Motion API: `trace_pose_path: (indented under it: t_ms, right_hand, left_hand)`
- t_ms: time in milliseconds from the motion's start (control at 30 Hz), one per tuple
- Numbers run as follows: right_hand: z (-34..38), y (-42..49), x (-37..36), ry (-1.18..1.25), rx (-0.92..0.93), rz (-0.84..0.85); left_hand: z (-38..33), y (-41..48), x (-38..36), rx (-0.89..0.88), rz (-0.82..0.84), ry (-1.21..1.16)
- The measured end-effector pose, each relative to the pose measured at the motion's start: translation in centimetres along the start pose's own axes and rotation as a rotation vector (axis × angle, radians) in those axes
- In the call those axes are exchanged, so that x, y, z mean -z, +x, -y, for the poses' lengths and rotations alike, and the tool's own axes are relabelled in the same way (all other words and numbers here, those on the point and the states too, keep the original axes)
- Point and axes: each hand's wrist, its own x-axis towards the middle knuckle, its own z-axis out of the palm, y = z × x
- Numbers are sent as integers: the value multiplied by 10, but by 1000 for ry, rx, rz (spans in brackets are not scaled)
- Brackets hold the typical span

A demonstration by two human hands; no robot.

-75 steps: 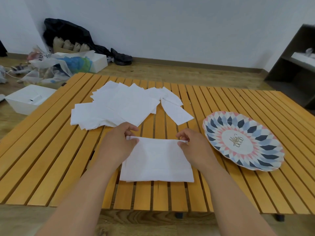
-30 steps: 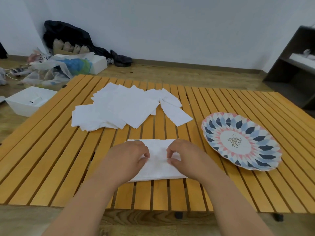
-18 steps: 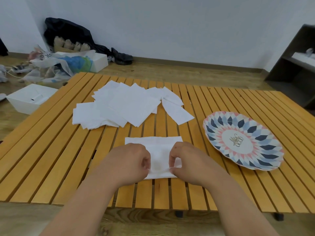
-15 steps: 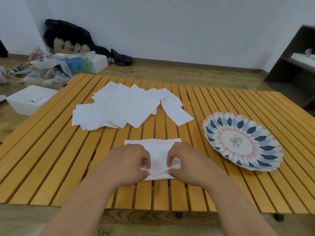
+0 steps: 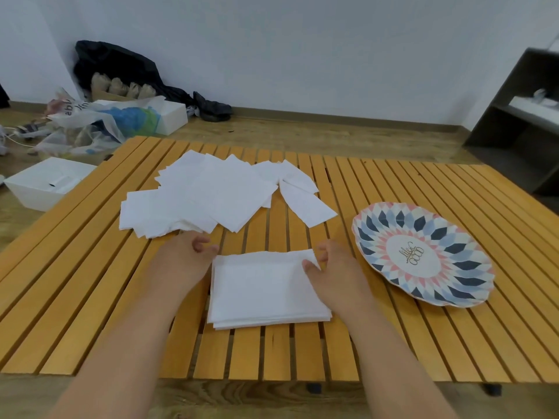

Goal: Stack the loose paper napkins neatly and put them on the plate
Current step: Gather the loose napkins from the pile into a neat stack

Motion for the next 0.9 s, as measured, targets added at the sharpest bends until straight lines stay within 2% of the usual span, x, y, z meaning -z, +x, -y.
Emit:
trace_pose_path:
  t_ms: [167, 300, 467, 600, 667, 767, 900]
  right_hand:
    - [-8, 21, -5, 216, -159, 24]
    - [-4, 35, -9, 405, -151, -15]
    - [17, 36, 7, 640, 83, -276]
    - [35, 29, 28, 613, 294, -453]
    - [36, 26, 36, 547, 350, -445]
    - [37, 20, 46, 465, 360, -334]
    - [46, 9, 49, 281, 404, -154]
  left_hand:
    - [-5, -3, -1, 5, 91, -169]
    - [-19, -10, 3, -177, -52, -331]
    - [-37, -16, 21, -333, -281, -386]
    - [-49, -24, 36, -394, -402, -455]
    - [-55, -28, 41, -413, -398, -444]
    - [-62, -36, 48, -446, -396, -431]
    - [-75, -49, 61, -607, -399, -374]
